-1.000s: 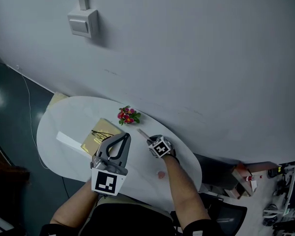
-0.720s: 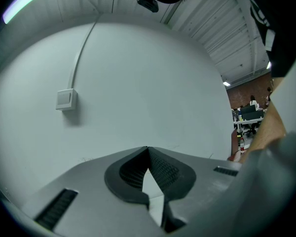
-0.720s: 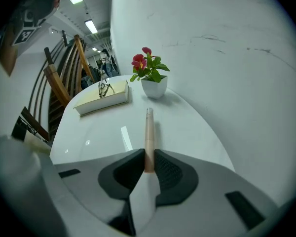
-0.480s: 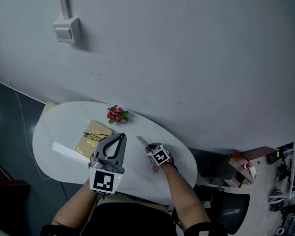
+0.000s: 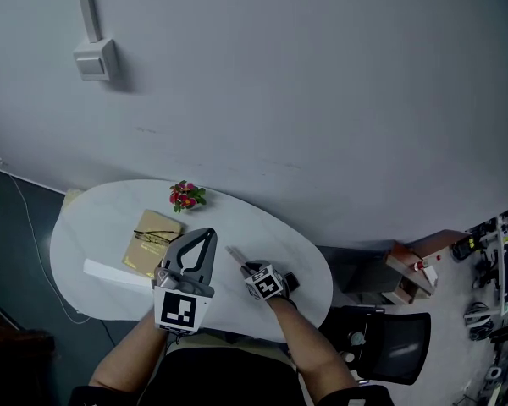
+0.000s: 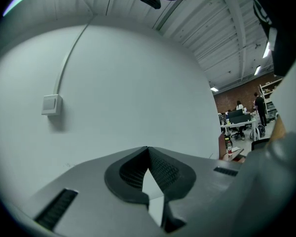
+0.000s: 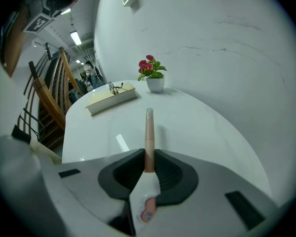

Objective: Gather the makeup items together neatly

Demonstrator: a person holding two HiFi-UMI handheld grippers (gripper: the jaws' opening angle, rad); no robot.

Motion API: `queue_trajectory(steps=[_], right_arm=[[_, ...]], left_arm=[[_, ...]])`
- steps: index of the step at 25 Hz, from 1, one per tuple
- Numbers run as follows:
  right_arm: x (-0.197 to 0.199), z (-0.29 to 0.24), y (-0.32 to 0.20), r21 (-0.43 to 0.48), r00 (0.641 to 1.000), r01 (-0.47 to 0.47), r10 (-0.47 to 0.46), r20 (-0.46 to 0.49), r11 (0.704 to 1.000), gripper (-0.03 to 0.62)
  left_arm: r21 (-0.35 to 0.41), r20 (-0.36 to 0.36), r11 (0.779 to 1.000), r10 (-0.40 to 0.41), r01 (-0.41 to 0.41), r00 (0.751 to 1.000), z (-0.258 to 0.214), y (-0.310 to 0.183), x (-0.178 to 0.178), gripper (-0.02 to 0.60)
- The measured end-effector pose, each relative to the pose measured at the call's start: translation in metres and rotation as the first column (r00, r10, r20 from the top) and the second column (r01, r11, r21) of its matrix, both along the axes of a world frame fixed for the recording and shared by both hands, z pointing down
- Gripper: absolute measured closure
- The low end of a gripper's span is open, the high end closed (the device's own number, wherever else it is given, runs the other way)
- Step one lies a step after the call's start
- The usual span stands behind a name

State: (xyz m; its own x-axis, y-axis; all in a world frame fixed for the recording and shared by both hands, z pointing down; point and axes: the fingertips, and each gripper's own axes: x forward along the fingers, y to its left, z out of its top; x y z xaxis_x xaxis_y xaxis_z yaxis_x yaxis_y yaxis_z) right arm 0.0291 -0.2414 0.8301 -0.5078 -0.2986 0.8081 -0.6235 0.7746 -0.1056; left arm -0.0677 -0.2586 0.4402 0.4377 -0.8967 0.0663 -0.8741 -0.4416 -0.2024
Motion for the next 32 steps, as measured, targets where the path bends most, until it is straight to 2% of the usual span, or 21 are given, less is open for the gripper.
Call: queue_trajectory(steps=[5,21,28,32], right_arm=[[0.000,0.004,0.028,-0.034,0.996,-0.092,0.092,-0.003,0.995,0.516],[-0.007,0.023,0.079,-0.095,0.983,-0.179,0.174,-0.062,0.979,0.516],[0.004,0.021,0.083,-0.062,0.974,-0.206,0.198,-0.110,0.977,0.516],[0.007,0.025,0.083,-0.061,0.973,-0.220,0.215,-0.089,0.974,0.514]], left_arm=[[0.014,-0.005,0.999,0.038,-0.038,0.999,-0.005,0.009,0.009,0.565],[-0.001,0.001,0.997,0.081,-0.081,0.997,-0.001,0.017,0.005,0.565],[-0.010,0.004,0.996,0.092,-0.092,0.996,0.001,0.018,0.006,0.565],[-0.019,0.009,0.995,0.101,-0.100,0.995,0.003,0.020,0.009,0.565]])
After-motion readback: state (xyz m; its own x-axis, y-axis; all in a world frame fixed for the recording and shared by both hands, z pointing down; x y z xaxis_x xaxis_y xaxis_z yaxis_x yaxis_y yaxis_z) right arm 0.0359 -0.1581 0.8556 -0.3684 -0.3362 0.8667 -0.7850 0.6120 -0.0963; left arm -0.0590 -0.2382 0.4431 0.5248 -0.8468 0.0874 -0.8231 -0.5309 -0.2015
